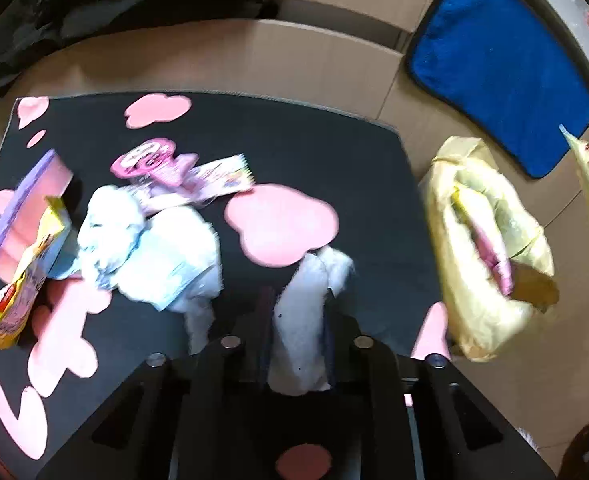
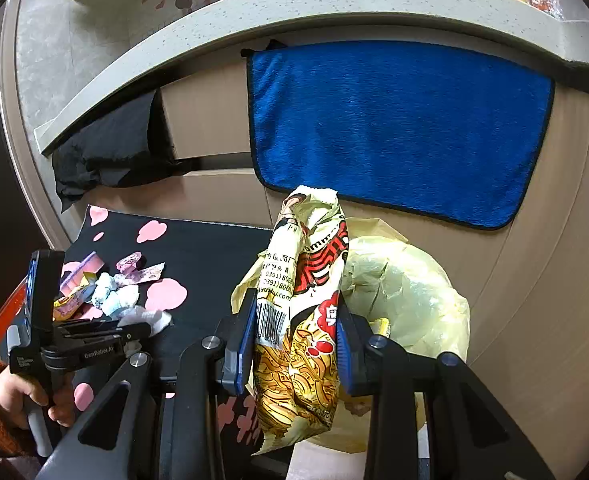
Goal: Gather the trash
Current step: 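Grasp the white tissue with the left gripper while the right holds the snack bag over the bin, then drop the tissue into the bin with the left gripper while the right releases the snack bag, then grasp the purple-pink sponge with the left gripper while the right grasps the pink stick packet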
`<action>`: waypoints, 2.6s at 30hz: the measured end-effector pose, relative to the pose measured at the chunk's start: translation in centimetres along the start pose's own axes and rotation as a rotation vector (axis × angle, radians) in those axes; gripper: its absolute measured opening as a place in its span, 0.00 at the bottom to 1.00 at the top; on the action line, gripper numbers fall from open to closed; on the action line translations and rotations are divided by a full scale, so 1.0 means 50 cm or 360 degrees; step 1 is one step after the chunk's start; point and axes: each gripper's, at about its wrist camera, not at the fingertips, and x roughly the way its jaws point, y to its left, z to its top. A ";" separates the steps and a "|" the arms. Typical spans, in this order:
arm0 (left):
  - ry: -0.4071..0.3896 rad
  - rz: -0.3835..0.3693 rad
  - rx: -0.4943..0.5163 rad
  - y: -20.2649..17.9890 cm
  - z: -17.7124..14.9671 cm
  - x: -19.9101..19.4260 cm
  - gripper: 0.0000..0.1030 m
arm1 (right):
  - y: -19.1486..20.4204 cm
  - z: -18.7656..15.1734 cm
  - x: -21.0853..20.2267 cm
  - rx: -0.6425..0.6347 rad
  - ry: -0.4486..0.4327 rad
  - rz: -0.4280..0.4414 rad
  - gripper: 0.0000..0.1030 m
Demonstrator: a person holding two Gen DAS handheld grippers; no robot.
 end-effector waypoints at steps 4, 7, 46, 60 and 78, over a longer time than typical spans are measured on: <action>-0.0106 -0.0093 0.0026 -0.047 0.031 -0.034 0.19 | -0.010 0.002 -0.003 -0.0006 0.0006 -0.0007 0.30; -0.0211 -0.0179 0.0071 -0.094 0.061 -0.068 0.18 | -0.030 0.009 -0.008 -0.0004 -0.0003 -0.0019 0.30; -0.0220 -0.0472 0.0051 -0.193 0.178 0.007 0.54 | -0.178 0.017 0.115 0.0286 0.0130 -0.0031 0.53; -0.0427 -0.0117 0.0049 0.074 0.091 -0.177 0.54 | -0.039 0.024 0.016 0.0169 -0.0021 -0.0073 0.56; -0.0366 -0.0009 -0.0474 0.473 0.016 -0.241 0.55 | 0.314 0.048 0.074 -0.0156 0.0041 0.0242 0.55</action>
